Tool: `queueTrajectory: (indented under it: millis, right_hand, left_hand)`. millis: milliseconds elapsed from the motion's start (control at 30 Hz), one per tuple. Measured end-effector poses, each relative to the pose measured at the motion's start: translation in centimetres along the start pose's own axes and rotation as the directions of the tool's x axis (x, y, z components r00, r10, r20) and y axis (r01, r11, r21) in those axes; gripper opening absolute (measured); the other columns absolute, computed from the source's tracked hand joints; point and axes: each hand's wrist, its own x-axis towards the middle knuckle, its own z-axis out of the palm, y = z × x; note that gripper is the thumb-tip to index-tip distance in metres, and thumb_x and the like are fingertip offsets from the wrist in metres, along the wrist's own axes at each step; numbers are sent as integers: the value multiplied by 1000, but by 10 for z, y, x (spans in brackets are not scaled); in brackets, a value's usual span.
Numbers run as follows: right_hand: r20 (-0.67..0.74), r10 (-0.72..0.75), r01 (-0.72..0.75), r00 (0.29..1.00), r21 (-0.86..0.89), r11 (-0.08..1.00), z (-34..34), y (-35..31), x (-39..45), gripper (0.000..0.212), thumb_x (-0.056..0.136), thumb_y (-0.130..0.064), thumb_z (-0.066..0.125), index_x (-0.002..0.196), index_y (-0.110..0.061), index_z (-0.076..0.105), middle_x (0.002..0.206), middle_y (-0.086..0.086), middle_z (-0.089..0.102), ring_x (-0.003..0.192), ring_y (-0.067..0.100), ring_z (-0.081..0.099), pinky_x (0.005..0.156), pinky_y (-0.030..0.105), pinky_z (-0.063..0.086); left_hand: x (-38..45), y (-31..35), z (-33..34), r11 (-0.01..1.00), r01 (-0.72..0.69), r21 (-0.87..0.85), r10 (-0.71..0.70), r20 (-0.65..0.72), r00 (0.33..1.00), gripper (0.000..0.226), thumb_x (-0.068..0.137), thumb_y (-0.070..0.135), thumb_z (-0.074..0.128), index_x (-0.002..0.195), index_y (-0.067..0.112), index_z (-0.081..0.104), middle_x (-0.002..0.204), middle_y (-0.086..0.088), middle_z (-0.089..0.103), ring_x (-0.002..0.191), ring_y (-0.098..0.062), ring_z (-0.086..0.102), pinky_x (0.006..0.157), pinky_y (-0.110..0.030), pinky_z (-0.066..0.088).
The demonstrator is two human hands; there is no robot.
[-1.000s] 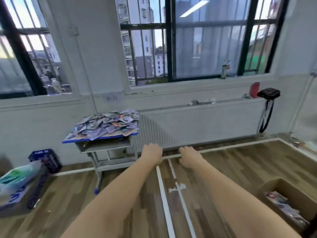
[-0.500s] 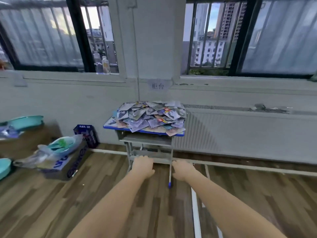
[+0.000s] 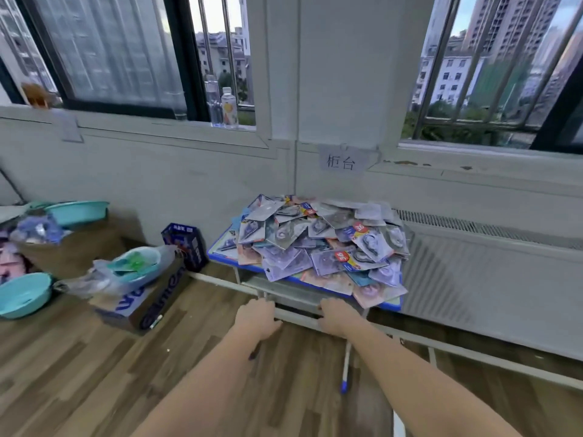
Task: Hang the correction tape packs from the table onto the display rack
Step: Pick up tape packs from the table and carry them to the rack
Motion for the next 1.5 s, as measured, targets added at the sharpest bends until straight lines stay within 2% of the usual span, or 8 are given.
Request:
queueTrajectory:
  millis: [300,400,467,600,700,900,1067,1500]
  right_hand:
    - [35,51,-56,998,145,988,-11,-32,129,35,94,-22,48,125,-6,51,128,14,54,114,28,53,90,31,43]
    - [1,140,-135,990,257,957,-25,-43,171,15,95,-12,44,83,-6,51,96,15,58,79,22,52,65,27,40]
    - [-18,217,-198,976,337,920,-32,-47,195,28,93,-8,44,66,-11,35,78,14,49,65,19,39,50,24,26]
    - [-56,353,-291,934,454,842,-41,-51,219,5,94,-10,46,98,-8,48,103,17,60,86,27,54,53,27,32]
    - [-81,416,-328,906,486,810,-36,-48,230,11,94,-11,45,101,-3,50,113,21,60,98,31,58,68,31,38]
    - [-44,548,-403,835,629,664,-30,-43,244,20,89,-7,50,106,3,56,106,22,63,98,34,61,66,28,36]
    - [1,581,-417,814,696,584,-26,-37,257,22,90,-9,48,107,3,56,105,24,63,96,34,61,67,28,38]
    - [-25,554,-390,832,685,616,-29,-24,261,30,94,-7,44,118,-5,62,117,15,64,105,31,59,75,31,44]
  left_hand:
    - [130,-58,-20,992,-9,-129,13,34,999,37,95,36,47,119,11,57,122,-11,60,110,-28,57,82,-32,45]
    - [175,-74,-43,982,-96,-165,98,5,995,37,96,29,48,128,12,53,127,-10,58,114,-29,55,87,-34,45]
    - [202,-83,-55,982,-141,-124,143,7,990,26,96,26,47,113,11,58,119,-11,61,112,-28,56,91,-35,42]
    - [246,-95,-63,976,-186,-117,191,31,981,12,90,22,47,86,13,53,106,-12,63,102,-29,58,76,-32,40]
    - [270,-90,-66,967,-242,-77,242,-21,970,31,91,31,49,111,9,56,115,-15,58,108,-32,54,83,-38,45]
    - [297,-63,-64,962,-259,-82,253,-75,965,55,95,42,49,134,4,40,136,-16,44,127,-33,39,99,-42,40]
    - [313,-45,-59,960,-206,-187,192,-91,977,78,90,56,51,143,4,27,143,-17,34,132,-35,31,104,-44,34]
    - [322,-28,-49,973,-79,-217,69,-50,996,97,83,52,64,150,8,9,148,-20,26,138,-36,21,111,-45,23]
